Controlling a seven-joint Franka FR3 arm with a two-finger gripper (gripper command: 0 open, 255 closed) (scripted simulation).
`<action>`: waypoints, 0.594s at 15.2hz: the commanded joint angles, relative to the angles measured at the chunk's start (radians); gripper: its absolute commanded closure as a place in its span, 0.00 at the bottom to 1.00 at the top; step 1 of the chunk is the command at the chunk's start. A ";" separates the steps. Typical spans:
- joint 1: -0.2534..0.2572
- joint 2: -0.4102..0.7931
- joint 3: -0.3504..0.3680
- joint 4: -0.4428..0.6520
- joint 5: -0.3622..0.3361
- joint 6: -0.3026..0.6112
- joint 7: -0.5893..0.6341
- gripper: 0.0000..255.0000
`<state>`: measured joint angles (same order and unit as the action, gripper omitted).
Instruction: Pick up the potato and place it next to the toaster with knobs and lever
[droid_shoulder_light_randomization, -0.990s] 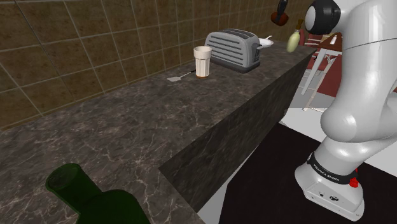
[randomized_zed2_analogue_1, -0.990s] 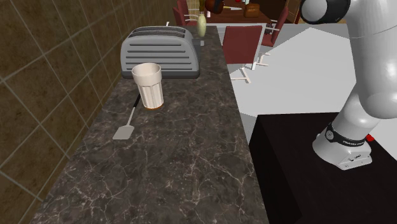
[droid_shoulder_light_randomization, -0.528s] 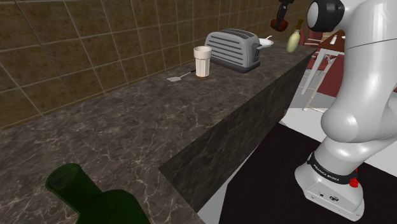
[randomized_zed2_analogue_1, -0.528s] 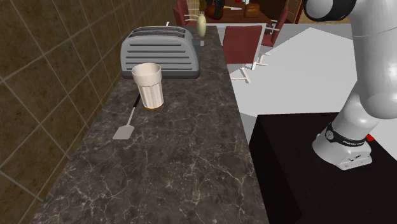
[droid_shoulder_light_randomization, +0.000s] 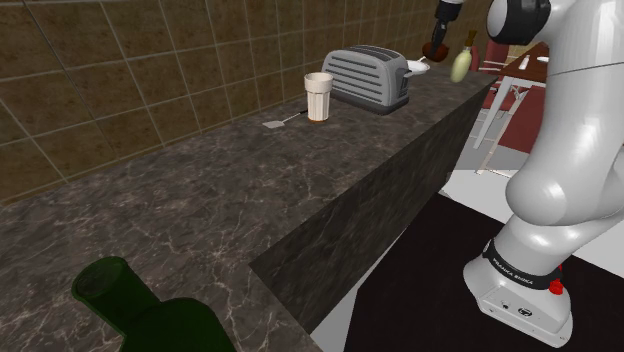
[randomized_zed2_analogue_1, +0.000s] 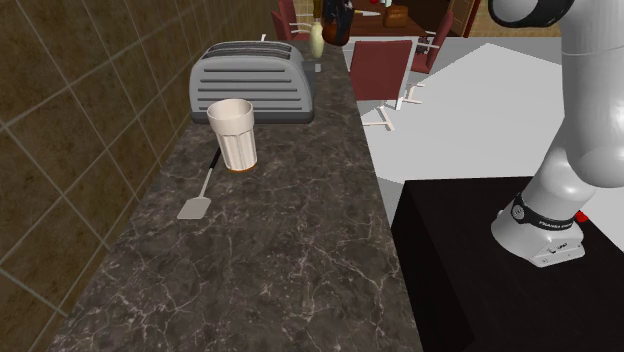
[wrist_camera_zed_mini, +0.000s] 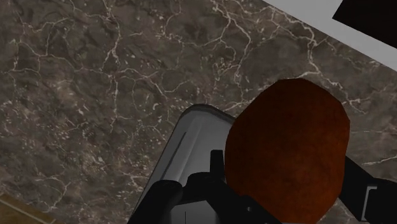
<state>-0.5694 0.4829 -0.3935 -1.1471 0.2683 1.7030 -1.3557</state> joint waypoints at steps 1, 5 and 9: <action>0.006 -0.006 0.000 -0.036 -0.001 0.030 -0.004 1.00; 0.016 -0.016 0.000 -0.107 -0.003 0.090 -0.010 1.00; 0.024 -0.021 0.001 -0.168 -0.002 0.146 -0.017 1.00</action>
<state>-0.5462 0.4607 -0.3927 -1.3035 0.2653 1.8355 -1.3709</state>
